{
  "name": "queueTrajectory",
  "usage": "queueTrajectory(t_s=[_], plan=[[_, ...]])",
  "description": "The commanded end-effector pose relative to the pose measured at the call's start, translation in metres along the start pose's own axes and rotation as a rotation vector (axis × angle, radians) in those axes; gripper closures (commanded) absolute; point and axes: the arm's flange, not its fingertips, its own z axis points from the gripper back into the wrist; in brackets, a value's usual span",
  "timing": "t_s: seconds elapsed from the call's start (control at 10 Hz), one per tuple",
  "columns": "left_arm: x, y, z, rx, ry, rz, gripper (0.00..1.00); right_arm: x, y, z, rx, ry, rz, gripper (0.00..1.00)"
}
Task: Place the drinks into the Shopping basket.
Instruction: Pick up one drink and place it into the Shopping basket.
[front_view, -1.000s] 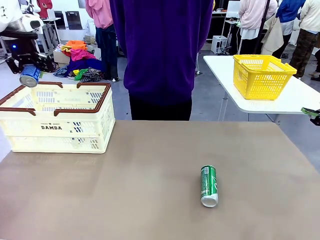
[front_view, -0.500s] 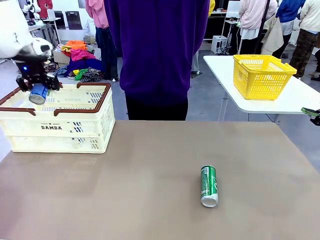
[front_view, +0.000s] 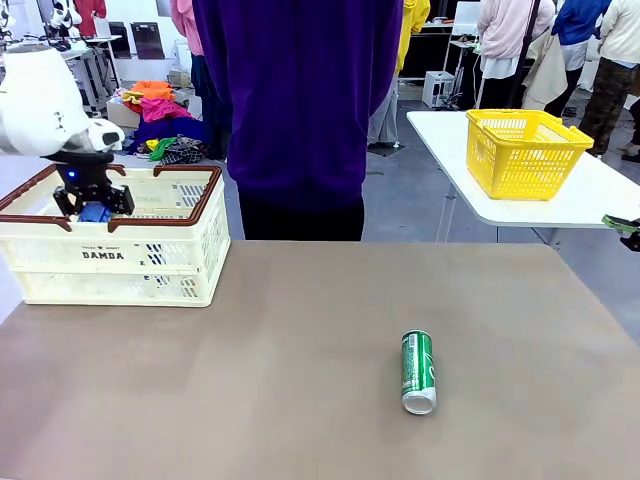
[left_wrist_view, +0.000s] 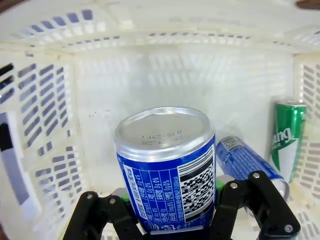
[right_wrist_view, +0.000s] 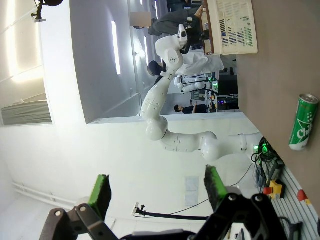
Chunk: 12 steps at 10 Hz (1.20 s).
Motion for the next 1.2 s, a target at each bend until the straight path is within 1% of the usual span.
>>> queueTrajectory(t_s=[0.0,0.1,0.3,0.4,0.5,0.6,1.1], plan=[[0.0015,0.0,-0.0161,0.014,0.015,-0.01,1.0,0.0005,0.0052,0.0019,0.014,-0.006,-0.013,0.0],[0.0008,-0.0009,-0.0233,0.028,0.024,-0.006,1.0,0.0005,0.0052,0.0019,0.014,-0.006,-0.013,0.0],[0.0015,0.001,-0.0243,0.017,0.023,0.006,1.0,0.0005,0.0052,0.0019,0.014,-0.006,-0.013,0.0],[0.0019,0.0019,-0.0242,0.011,0.019,0.016,0.74,0.0005,0.0052,0.0019,0.014,-0.006,-0.013,0.0],[0.0019,0.0016,-0.0248,0.013,0.021,0.014,0.17,0.0005,0.0052,0.0019,0.014,-0.006,-0.013,0.0],[0.002,0.0011,-0.0254,0.011,0.02,0.015,0.0,0.0005,0.0052,0.0019,0.014,-0.006,-0.013,0.0],[-0.0003,0.0017,-0.0199,0.007,0.006,0.014,0.0,0.0005,0.0052,0.0019,0.014,-0.006,-0.013,0.0]])
